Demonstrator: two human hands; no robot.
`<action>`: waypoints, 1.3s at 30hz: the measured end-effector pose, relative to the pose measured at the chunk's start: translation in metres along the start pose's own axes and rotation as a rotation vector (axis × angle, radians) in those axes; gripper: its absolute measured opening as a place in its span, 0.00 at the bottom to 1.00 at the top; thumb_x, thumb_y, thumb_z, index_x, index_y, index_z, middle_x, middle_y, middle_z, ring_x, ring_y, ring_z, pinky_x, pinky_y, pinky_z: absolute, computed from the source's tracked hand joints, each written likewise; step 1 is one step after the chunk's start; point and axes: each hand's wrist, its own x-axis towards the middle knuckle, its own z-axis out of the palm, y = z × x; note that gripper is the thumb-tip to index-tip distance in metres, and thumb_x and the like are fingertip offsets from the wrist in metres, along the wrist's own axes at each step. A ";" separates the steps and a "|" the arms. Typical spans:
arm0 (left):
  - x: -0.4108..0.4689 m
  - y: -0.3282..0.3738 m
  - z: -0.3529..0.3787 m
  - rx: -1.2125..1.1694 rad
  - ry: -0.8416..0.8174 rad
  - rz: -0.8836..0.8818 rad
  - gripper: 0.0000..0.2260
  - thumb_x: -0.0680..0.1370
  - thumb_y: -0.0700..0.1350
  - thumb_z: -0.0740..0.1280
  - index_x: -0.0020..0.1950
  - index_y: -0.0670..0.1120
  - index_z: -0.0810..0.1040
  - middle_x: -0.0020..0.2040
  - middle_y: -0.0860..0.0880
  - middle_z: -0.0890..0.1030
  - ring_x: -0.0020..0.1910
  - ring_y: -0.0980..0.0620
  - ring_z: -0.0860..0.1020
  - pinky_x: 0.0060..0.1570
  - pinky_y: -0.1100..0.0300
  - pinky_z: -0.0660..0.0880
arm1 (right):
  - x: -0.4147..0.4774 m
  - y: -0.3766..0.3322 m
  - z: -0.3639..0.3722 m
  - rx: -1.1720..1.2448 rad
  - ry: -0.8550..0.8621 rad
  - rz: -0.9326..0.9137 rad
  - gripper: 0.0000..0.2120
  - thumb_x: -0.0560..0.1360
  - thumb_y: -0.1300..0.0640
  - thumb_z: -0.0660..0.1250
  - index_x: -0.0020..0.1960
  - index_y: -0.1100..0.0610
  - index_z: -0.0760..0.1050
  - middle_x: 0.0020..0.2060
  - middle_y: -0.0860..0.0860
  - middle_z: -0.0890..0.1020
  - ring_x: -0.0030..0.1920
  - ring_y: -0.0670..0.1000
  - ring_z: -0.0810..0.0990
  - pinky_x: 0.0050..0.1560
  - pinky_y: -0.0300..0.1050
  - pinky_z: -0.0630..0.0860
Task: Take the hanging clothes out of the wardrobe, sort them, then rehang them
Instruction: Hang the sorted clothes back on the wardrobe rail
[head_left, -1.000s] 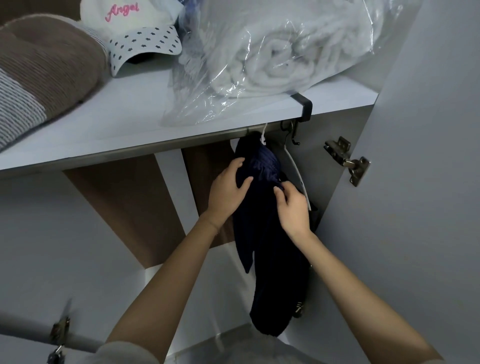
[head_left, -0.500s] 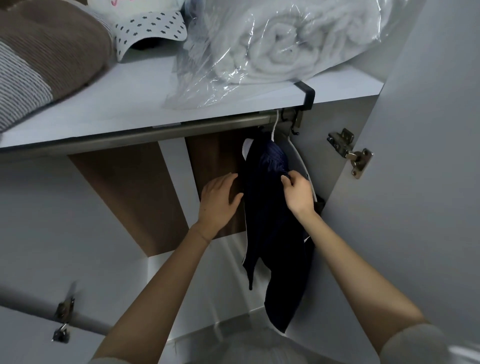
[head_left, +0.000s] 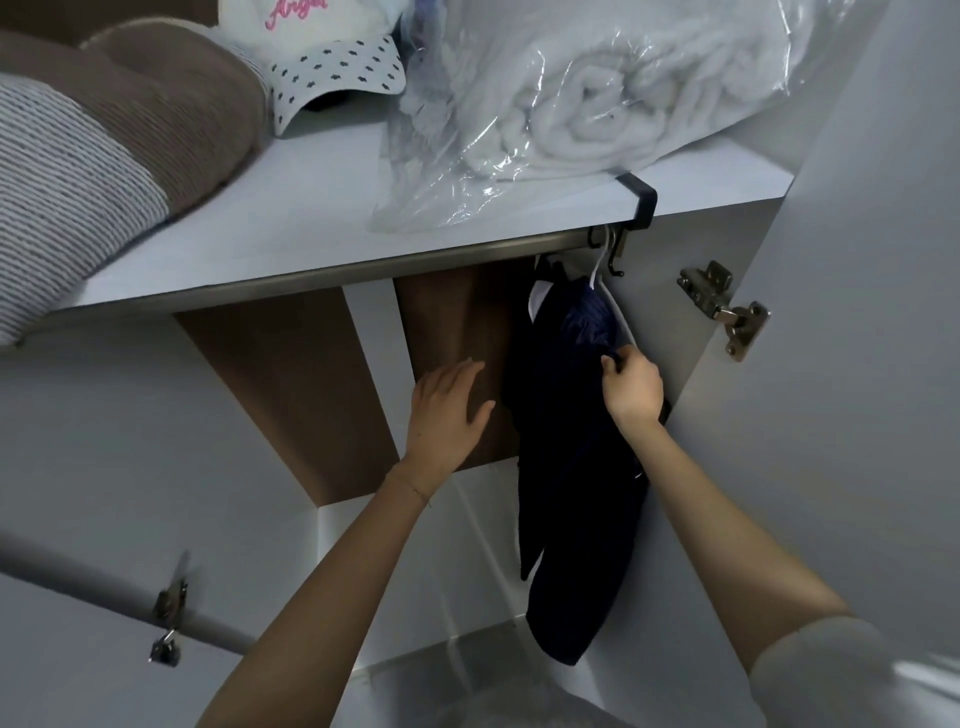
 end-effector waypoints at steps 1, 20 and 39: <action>-0.001 -0.002 -0.001 0.004 -0.006 0.001 0.22 0.80 0.49 0.66 0.73 0.43 0.70 0.71 0.45 0.72 0.70 0.45 0.70 0.70 0.46 0.63 | 0.000 0.000 0.000 -0.005 0.005 0.004 0.09 0.80 0.57 0.63 0.53 0.63 0.76 0.45 0.61 0.82 0.48 0.63 0.80 0.42 0.49 0.73; -0.055 0.036 0.020 -0.393 -0.260 0.391 0.21 0.79 0.45 0.68 0.70 0.42 0.72 0.71 0.45 0.73 0.70 0.44 0.70 0.69 0.46 0.67 | -0.255 0.010 -0.057 -0.047 0.429 0.093 0.17 0.78 0.59 0.66 0.67 0.56 0.74 0.60 0.50 0.80 0.61 0.51 0.73 0.63 0.37 0.63; -0.438 0.322 0.059 -0.624 -0.840 1.015 0.21 0.79 0.45 0.67 0.71 0.42 0.71 0.71 0.46 0.72 0.71 0.44 0.68 0.71 0.50 0.63 | -0.722 0.155 -0.226 -0.196 0.969 0.808 0.24 0.76 0.62 0.68 0.71 0.58 0.71 0.65 0.52 0.76 0.66 0.54 0.73 0.68 0.42 0.65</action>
